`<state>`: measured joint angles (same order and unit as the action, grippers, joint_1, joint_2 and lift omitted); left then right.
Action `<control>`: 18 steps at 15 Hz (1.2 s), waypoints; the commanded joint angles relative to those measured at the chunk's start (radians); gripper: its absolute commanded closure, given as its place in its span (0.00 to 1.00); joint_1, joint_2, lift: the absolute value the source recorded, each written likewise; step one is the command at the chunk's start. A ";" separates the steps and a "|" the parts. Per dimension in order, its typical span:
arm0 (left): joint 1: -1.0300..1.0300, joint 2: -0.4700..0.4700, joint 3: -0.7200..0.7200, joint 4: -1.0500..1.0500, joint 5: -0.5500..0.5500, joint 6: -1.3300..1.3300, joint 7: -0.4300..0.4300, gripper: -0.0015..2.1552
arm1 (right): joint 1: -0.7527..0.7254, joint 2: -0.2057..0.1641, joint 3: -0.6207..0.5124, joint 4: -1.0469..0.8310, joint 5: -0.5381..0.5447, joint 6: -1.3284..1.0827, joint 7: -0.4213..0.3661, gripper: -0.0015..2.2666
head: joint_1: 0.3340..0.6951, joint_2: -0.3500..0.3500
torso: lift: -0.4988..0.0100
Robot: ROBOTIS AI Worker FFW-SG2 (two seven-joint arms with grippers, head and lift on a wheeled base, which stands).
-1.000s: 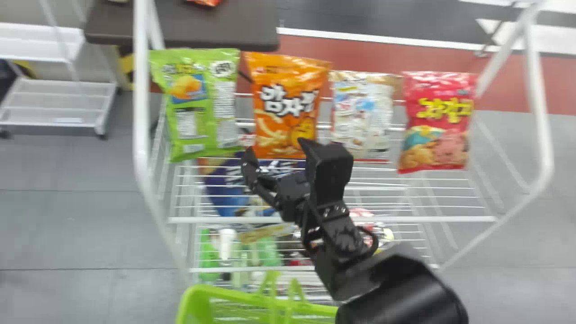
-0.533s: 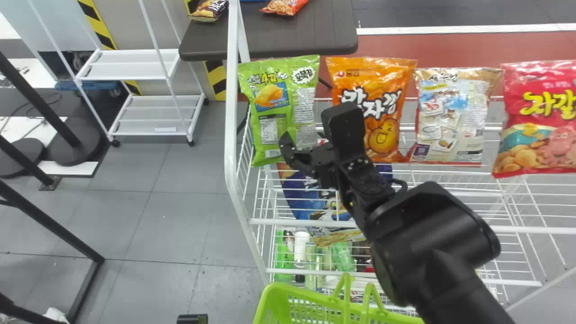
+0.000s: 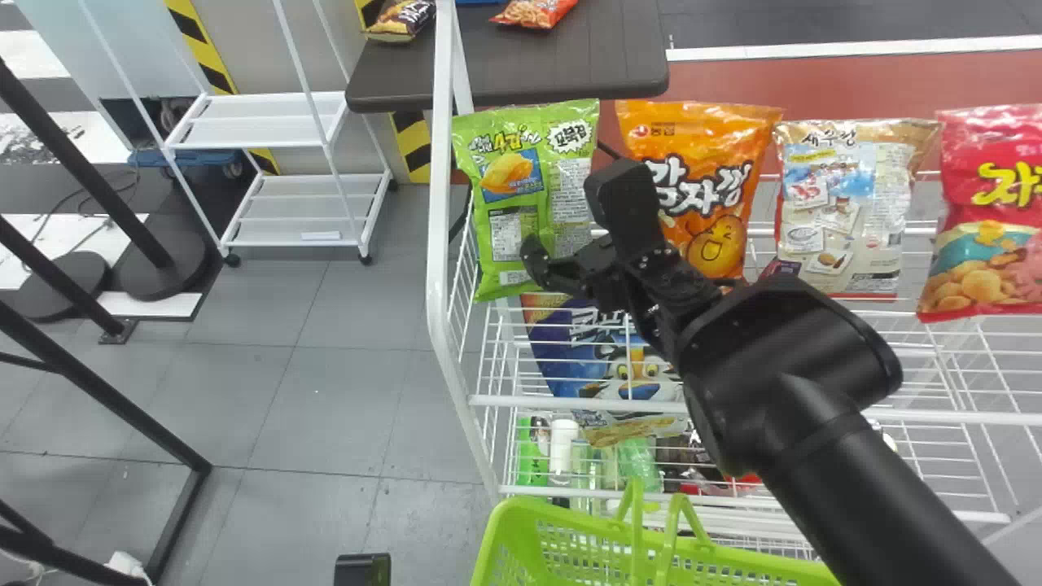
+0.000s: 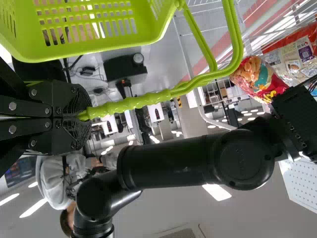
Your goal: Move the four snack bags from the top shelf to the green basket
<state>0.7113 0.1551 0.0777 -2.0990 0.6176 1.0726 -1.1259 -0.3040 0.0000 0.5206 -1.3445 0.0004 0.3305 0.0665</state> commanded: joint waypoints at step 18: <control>-0.007 -0.020 0.037 -0.033 0.010 0.001 0.014 0.56 | 0.382 -0.051 -0.024 -0.751 0.041 0.359 -0.093 0.99 | 1.00 0.78 | 0.98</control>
<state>0.6963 0.1410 0.1095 -2.1121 0.6287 1.0723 -1.1129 0.0049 -0.0115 0.5346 -1.9426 0.0579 0.6160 -0.0193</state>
